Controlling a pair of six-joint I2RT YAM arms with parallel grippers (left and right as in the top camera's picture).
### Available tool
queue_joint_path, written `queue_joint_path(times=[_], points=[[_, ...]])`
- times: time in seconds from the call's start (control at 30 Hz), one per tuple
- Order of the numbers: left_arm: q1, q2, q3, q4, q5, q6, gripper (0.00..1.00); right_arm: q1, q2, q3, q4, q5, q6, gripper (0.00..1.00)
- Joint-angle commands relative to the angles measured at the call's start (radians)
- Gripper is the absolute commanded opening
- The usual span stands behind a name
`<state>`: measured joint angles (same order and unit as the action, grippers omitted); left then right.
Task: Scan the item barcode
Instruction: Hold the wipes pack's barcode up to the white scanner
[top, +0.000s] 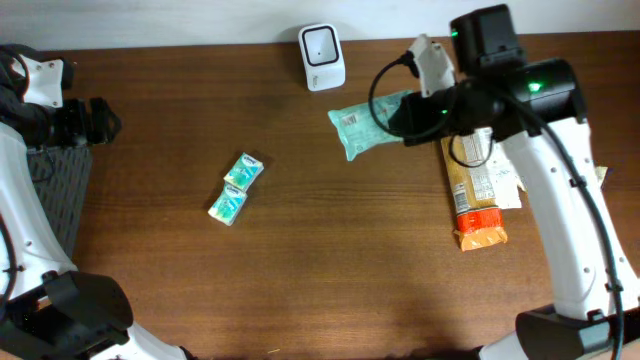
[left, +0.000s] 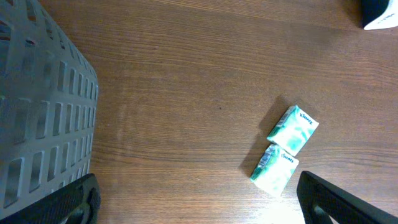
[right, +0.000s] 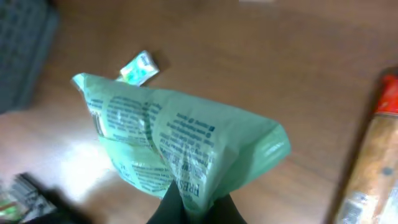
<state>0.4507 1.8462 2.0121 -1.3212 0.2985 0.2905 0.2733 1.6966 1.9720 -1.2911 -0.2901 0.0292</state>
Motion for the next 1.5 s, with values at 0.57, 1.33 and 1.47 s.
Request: queue_joint_path(times=[0.57,1.33,1.47], points=[[0.002,0.007,0.000,0.000,0.000,-0.010,0.99,0.179,0.701,0.006,1.696,0.770,-1.089,0.04],[0.002,0.007,0.000,0.000,0.000,-0.010,0.99,0.185,0.677,0.006,1.631,0.766,-1.102,0.04],[0.002,0.007,0.000,0.000,0.000,-0.010,0.99,0.186,0.473,0.006,1.243,0.645,-0.835,0.04]])
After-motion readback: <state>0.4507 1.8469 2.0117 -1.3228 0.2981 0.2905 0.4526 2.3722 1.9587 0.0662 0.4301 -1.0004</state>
